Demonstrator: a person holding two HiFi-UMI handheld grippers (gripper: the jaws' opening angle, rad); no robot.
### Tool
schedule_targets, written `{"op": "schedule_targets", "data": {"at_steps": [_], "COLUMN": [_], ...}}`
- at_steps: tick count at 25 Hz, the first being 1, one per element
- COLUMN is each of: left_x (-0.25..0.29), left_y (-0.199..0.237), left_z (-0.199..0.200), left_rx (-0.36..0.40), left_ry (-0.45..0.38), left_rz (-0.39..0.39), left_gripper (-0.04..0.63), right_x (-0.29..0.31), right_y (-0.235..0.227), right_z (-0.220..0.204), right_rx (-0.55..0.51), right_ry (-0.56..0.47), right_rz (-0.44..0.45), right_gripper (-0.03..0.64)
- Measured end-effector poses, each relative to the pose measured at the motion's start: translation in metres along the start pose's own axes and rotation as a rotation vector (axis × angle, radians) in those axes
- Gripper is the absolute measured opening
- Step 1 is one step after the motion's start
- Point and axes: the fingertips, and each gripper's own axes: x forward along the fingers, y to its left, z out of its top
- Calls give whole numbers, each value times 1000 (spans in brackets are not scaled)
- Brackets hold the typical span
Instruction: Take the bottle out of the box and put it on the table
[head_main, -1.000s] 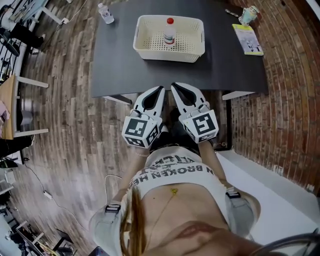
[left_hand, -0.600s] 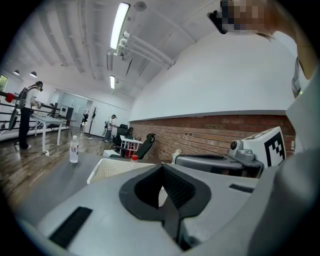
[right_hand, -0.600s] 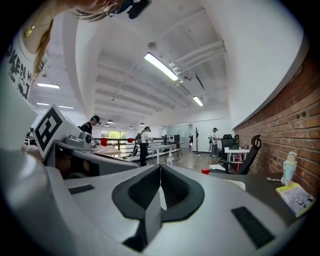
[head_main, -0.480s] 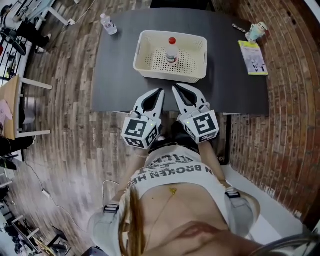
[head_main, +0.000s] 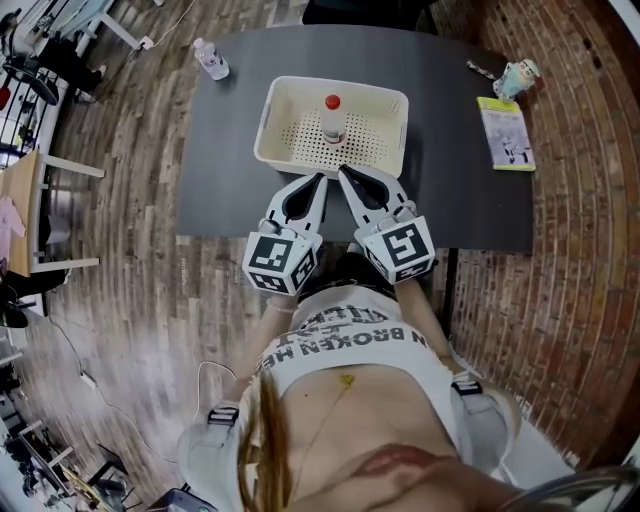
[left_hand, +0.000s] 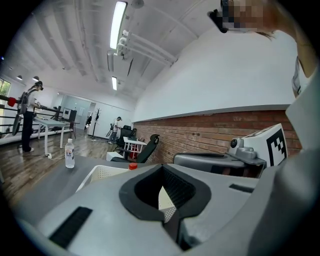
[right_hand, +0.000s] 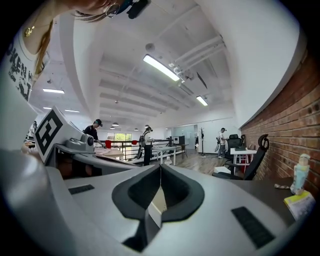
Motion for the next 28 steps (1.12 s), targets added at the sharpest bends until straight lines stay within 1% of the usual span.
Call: {"op": "schedule_targets", "data": {"at_steps": [4,8,13,17,21,28], "left_x": [18,31,39,46,48,49], "left_y": [-1,3,18,38,59,94], "left_z": [-2,-7,-5,6,14,21], "left_rx": [-3,-24,-30,-18,-1,4], "left_ry": [2,5,22,25,31,48], "left_rz": [26,52,41,3,-54,-150], "left_gripper": [5,5,5,5,5,5], "right_x": [3,12,29,49,70,102], "right_y": [-16,-30,-36,-39,-38,-34], "right_z": [-4,-7,-9,-7,-5,-4], "right_rx": [2,-11,1,1,2,8], "right_ry": [15,19,35,44,49,69], "right_rz": [31,51,50,7,-54,-163], "right_gripper": [9,9,9,9,9,9]}}
